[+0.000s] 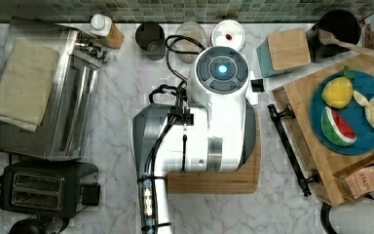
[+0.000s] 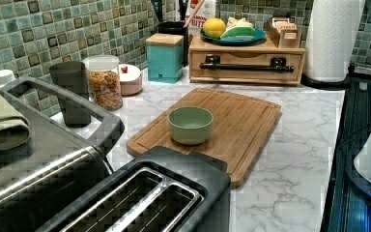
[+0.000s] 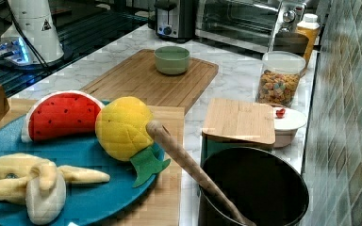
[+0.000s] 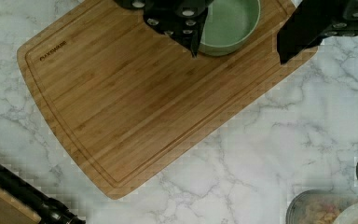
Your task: Open the drawer.
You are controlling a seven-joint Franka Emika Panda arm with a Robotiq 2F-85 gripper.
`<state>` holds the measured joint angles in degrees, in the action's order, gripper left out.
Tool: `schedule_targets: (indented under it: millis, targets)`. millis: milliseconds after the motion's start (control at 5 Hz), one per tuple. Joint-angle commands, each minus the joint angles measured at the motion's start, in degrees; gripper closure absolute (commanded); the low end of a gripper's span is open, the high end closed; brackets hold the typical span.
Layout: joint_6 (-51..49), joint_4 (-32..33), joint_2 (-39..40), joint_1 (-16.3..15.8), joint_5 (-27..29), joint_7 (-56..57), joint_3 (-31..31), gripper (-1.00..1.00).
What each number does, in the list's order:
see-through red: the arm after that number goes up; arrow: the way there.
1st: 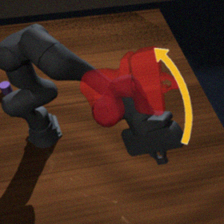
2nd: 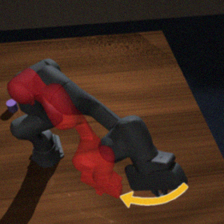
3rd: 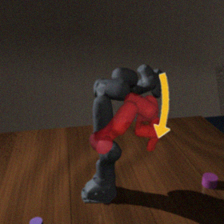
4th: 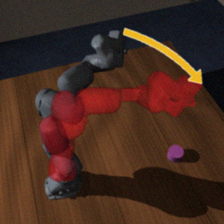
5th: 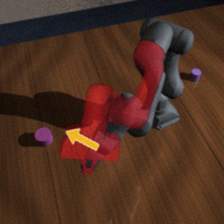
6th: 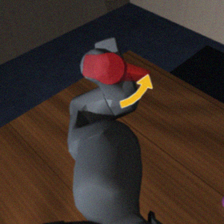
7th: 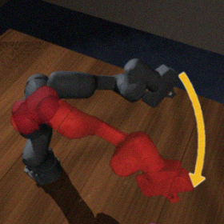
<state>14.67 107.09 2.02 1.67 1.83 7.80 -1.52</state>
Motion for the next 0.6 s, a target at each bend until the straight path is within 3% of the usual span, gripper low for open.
schedule_targets:
  millis: [200,400,600]
  targets:
    - [0.91,0.53,0.00,-0.07,0.18,0.07,-0.08,-1.00]
    - [3.55,6.63,-4.01,0.29,-1.96,11.46,0.03,-1.00]
    - [7.52,13.02,-8.32,2.18,-0.27,29.93,1.76,-1.00]
